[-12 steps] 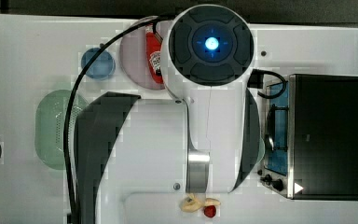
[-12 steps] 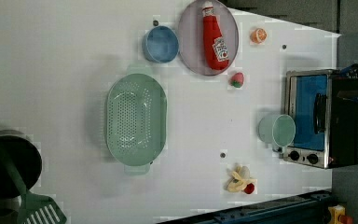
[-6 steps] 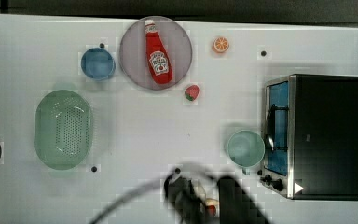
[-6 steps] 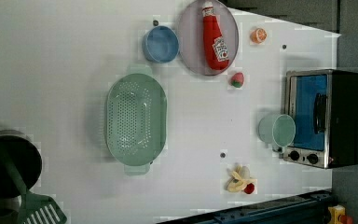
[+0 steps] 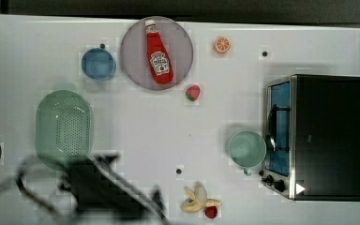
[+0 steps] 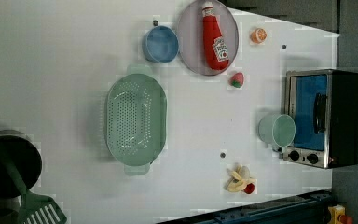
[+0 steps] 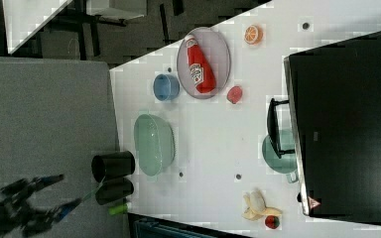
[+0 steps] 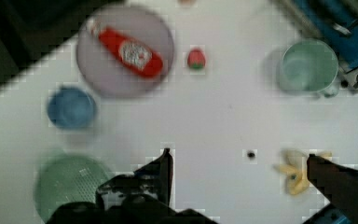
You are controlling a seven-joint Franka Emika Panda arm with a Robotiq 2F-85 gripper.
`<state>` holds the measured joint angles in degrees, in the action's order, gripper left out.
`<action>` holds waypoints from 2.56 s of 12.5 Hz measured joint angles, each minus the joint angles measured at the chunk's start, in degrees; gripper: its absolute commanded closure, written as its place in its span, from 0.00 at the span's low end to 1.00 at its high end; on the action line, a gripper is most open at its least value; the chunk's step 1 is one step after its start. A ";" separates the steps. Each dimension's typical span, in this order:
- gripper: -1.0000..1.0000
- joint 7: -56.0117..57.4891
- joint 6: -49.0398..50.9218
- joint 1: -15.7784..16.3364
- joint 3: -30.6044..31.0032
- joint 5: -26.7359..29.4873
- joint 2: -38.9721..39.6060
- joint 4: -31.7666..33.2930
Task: Drag strainer left to right.
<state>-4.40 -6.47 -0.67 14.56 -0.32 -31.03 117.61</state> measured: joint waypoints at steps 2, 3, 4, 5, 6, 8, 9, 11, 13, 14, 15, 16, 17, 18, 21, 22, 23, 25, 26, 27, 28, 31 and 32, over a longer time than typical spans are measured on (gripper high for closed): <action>0.00 -5.89 -6.03 -0.72 8.62 -0.24 10.23 1.45; 0.00 -10.34 -8.47 -0.55 12.11 -0.18 15.44 2.01; 0.00 -15.07 -11.37 0.01 14.53 0.22 19.89 3.13; 0.00 -20.06 -13.98 0.59 16.35 0.82 23.54 4.48; 0.00 -25.20 -16.56 0.90 17.92 1.13 26.68 5.04; 0.00 -34.74 -20.32 1.55 20.24 1.41 32.16 5.37; 0.00 -39.80 -22.69 2.13 20.32 1.17 34.21 5.82; 0.00 -48.44 -26.32 2.39 21.08 1.05 38.83 5.82; 0.00 -56.42 -31.39 2.69 21.22 0.18 45.73 5.26; 0.00 -59.27 -34.49 2.42 21.30 -2.62 49.01 5.26; 0.00 -61.73 -36.73 2.47 20.74 -5.38 51.80 5.60; 0.00 -63.80 -38.80 2.34 20.69 -5.92 54.32 5.82; 0.00 -65.31 -41.88 2.40 20.46 -5.91 56.85 5.71; 0.00 -65.99 -45.77 2.81 19.49 -6.86 59.37 5.15; 0.00 -66.15 -49.77 3.65 15.37 -8.38 63.62 4.81; 0.00 -66.66 -50.58 3.43 14.45 -8.85 63.98 5.04; 0.00 -67.05 -50.35 3.33 13.47 -9.11 64.63 4.48; 0.00 -67.11 -51.45 2.81 11.99 -10.51 64.99 4.25; 0.00 -67.11 -51.45 3.05 11.05 -9.93 64.85 4.70; 0.00 -67.22 -51.22 2.96 11.02 -9.26 64.68 5.15; 0.00 -67.27 -50.83 2.85 11.27 -10.46 64.65 5.71; 0.00 -67.33 -51.45 4.65 9.29 -8.77 63.14 7.83; 0.00 -67.33 -51.45 4.59 8.71 -8.79 62.56 8.39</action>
<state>-71.73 -57.91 3.91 23.28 -9.11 31.53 126.01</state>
